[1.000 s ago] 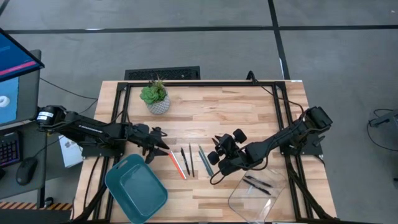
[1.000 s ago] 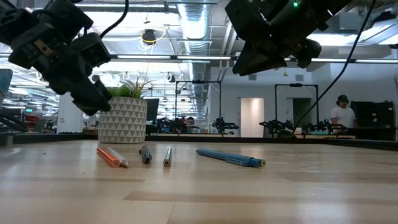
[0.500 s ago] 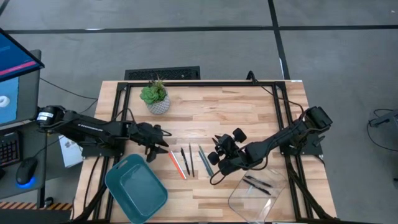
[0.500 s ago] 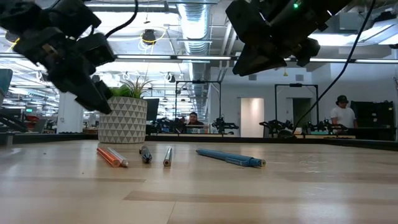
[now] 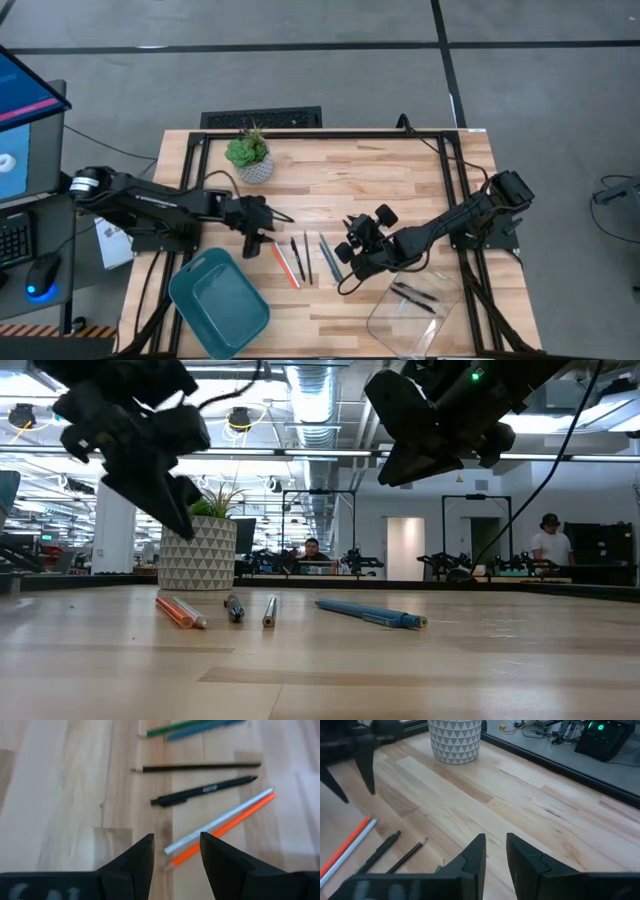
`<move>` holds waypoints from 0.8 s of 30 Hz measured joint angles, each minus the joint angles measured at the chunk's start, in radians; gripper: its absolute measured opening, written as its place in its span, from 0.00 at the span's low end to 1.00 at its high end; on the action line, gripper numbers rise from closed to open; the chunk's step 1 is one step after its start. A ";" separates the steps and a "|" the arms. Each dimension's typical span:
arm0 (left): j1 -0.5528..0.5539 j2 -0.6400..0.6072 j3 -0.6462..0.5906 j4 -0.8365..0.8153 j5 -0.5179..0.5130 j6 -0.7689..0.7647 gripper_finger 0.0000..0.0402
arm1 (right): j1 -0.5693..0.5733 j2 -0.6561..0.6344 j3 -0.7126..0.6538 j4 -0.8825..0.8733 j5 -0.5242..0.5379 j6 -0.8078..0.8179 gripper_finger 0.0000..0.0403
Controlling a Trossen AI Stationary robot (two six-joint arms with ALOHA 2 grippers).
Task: Sort pens & pencils
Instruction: Put the orange pencil into the blue bin
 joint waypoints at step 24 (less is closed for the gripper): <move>-0.037 0.242 0.157 -0.123 0.139 0.134 0.37 | 0.003 -0.001 0.000 -0.026 0.000 0.001 0.24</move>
